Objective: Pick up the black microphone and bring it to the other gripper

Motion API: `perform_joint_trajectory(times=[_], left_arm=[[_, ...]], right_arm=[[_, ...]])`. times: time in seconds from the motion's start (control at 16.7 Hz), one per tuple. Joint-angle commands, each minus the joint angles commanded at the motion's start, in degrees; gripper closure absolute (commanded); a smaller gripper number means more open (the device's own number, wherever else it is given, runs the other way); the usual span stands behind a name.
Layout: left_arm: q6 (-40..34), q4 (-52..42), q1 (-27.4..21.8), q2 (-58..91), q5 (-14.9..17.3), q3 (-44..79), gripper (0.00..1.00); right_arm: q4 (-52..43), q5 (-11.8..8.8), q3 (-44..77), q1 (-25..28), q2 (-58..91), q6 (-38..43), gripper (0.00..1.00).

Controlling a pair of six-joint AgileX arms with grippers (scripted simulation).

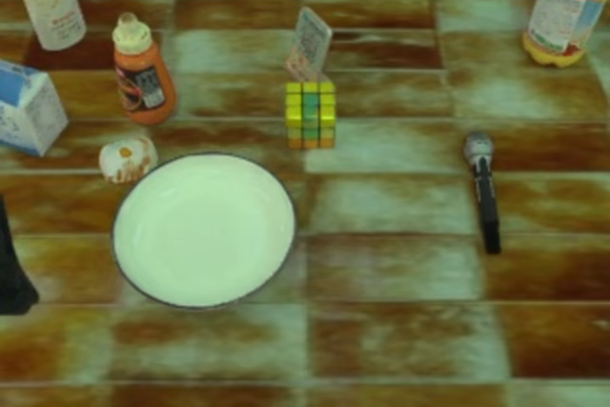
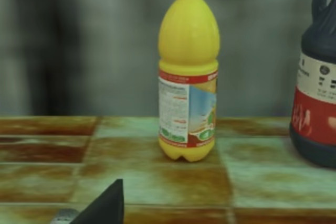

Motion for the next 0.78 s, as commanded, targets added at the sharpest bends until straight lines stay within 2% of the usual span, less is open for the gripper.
perform_joint_trajectory(times=[0.36,0.54,0.78], left_arm=[[0.0,0.0,0.0,0.0,0.0,0.0,0.00],[0.0,0.0,0.0,0.0,0.0,0.0,0.00],[0.0,0.0,0.0,0.0,0.0,0.0,0.00]], right_arm=[[-3.6,0.0,5.7,1.4,6.0,1.5,0.00],[-9.4,0.2,15.1,3.5,16.8,3.8,0.00],[-19.8,0.7,31.0,7.0,39.1,7.8,0.00]])
